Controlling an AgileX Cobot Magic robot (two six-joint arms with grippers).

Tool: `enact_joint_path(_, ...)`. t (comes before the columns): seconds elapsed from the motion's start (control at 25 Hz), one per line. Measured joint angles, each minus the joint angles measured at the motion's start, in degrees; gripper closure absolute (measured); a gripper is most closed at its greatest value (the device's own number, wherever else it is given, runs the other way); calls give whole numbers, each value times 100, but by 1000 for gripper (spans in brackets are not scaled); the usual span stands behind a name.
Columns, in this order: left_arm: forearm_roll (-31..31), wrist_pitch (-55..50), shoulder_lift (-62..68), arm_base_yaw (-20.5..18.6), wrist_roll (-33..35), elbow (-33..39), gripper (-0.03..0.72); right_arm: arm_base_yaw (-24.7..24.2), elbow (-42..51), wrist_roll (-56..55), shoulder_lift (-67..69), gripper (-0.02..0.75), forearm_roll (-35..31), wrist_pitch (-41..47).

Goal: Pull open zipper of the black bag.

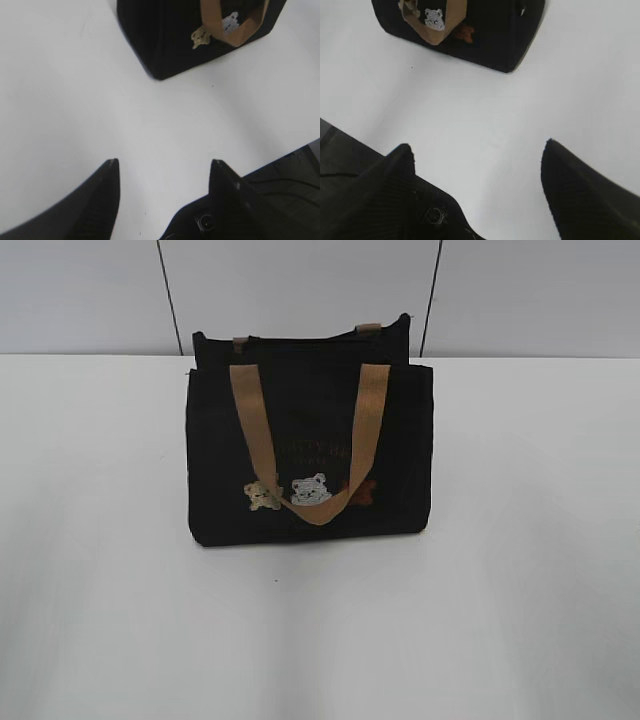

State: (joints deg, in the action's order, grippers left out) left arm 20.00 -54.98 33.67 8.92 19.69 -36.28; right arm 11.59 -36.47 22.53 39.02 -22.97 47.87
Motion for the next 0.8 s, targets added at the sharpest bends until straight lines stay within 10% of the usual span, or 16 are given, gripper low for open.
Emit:
enact_joint_path(0.36, -918, -833, -1737, 0, -873, 0, 262, 0, 312, -1830, -2519, 142, 1894, 1280)
enact_joint_path(0.8, -1049, -833, -3060, 0, -935, 437, 262, 0, 787, -1915, -3947, 147, 2211, 1822)
